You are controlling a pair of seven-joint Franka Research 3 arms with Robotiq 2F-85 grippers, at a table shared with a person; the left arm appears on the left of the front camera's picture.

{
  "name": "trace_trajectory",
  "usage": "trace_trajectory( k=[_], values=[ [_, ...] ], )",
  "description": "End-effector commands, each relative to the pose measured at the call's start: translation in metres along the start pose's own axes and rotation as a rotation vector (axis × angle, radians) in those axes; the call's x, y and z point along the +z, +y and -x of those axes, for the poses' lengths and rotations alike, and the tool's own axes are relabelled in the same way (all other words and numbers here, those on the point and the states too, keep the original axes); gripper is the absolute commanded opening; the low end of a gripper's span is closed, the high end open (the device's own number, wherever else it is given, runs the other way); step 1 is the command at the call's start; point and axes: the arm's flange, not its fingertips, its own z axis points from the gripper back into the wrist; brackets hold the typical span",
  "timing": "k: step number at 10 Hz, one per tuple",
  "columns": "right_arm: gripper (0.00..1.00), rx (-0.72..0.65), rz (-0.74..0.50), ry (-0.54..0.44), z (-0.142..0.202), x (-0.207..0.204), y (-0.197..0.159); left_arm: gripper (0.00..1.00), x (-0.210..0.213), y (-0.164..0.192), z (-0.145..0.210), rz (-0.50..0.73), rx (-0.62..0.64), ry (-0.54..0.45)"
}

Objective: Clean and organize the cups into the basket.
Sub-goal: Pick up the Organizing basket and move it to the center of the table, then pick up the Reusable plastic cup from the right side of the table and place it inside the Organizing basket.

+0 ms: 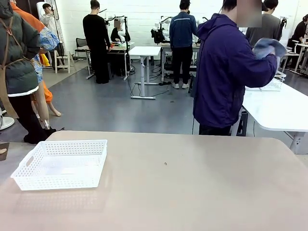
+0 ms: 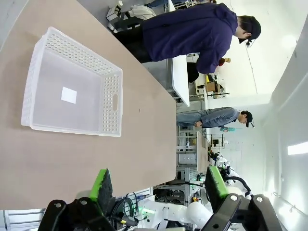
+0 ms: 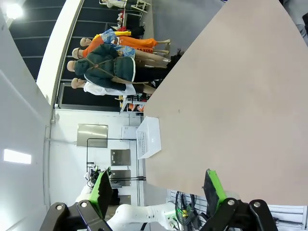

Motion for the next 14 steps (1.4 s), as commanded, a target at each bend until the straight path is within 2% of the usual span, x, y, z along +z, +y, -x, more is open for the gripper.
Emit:
trace_trajectory(
  k=[1,14],
  values=[
    [1.0,0.006,-0.009,0.007,-0.0009,-0.0015,-0.0013,1.0,0.0007,0.0008,-0.0004,0.026,0.0,-0.003],
    [1.0,0.006,-0.009,0.007,-0.0009,-0.0015,-0.0013,1.0,0.0007,0.0008,-0.0004,0.026,0.0,-0.003]
  ],
)
